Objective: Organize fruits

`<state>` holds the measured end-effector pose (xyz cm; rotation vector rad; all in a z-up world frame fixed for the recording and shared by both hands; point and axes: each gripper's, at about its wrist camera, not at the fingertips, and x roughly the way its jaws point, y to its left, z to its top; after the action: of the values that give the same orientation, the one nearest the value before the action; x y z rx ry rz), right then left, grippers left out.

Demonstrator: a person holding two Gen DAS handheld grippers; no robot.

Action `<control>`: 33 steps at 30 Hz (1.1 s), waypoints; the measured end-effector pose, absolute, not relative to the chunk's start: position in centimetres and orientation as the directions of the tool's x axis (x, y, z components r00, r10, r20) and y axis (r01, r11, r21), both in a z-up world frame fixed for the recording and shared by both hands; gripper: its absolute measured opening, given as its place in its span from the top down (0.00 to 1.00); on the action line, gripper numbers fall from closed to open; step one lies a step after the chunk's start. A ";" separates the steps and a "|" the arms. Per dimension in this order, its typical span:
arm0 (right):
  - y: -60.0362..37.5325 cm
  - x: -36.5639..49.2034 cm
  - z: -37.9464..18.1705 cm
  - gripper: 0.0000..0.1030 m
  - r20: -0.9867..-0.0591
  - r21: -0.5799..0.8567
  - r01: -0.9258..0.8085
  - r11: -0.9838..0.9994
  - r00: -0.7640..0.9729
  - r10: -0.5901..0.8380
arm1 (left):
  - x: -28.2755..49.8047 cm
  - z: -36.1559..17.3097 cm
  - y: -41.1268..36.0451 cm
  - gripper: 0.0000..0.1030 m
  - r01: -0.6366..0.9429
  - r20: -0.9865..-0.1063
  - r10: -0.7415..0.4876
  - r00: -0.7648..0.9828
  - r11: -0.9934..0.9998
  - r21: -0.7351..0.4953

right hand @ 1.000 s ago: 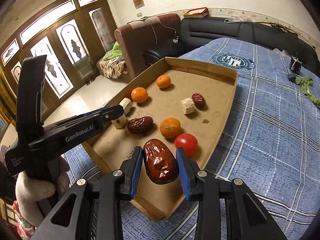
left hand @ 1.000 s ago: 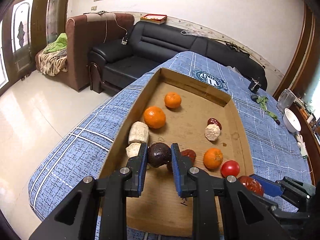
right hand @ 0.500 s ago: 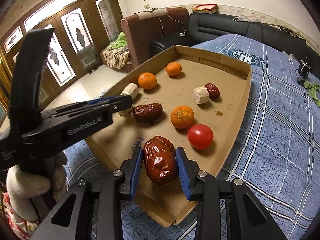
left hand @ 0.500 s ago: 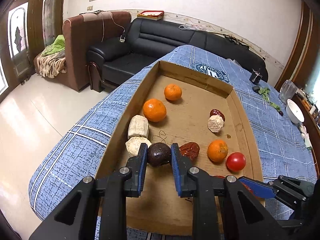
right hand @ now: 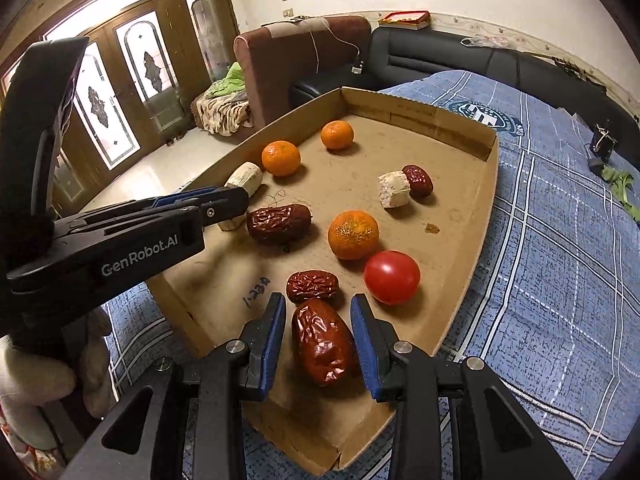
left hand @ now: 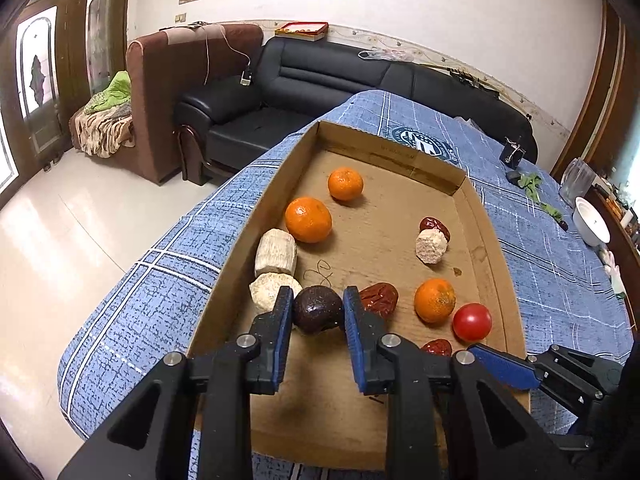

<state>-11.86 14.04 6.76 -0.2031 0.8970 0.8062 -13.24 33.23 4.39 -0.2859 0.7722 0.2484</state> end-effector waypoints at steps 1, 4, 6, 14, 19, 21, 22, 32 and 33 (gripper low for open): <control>14.0 -11.9 6.8 0.63 -0.762 0.160 -0.700 0.696 0.361 0.538 | -13.3 4.4 33.2 0.66 -0.321 -0.714 0.111 0.692 0.932 -0.166; 14.0 -11.9 6.8 0.63 -0.761 0.159 -0.697 0.699 0.365 0.537 | -13.5 4.5 33.0 0.55 -0.322 -0.715 0.114 0.689 0.933 -0.163; 13.8 -11.9 6.9 0.57 -0.758 0.163 -0.695 0.700 0.366 0.540 | -13.7 4.5 33.0 0.52 -0.325 -0.718 0.113 0.687 0.931 -0.165; 12.2 -12.4 8.1 0.39 -0.726 0.184 -0.675 0.715 0.397 0.561 | -14.7 5.1 32.9 0.38 -0.343 -0.726 0.115 0.678 0.923 -0.174; 10.5 -12.9 9.0 0.34 -0.705 0.203 -0.653 0.730 0.420 0.572 | -15.5 6.1 31.3 0.33 -0.333 -0.722 0.134 0.679 0.933 -0.139; 9.7 -13.1 9.2 0.31 -0.696 0.210 -0.642 0.738 0.432 0.574 | -15.7 6.6 30.7 0.32 -0.332 -0.716 0.150 0.682 0.936 -0.121; 9.2 -13.3 9.4 0.31 -0.691 0.215 -0.634 0.743 0.439 0.575 | -15.9 6.9 30.2 0.30 -0.335 -0.708 0.166 0.686 0.937 -0.105; 3.9 -14.1 10.8 0.22 -0.646 0.238 -0.549 0.801 0.527 0.553 | -18.2 11.0 26.5 0.06 -0.507 -0.543 0.461 0.702 0.859 0.073; 3.5 -14.2 10.9 0.21 -0.641 0.236 -0.545 0.805 0.535 0.550 | -18.4 11.3 26.2 0.05 -0.524 -0.524 0.485 0.700 0.847 0.084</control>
<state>-14.23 3.54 10.91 0.0081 0.7667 0.6523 -18.44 26.20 11.35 -0.0733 0.5624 0.5627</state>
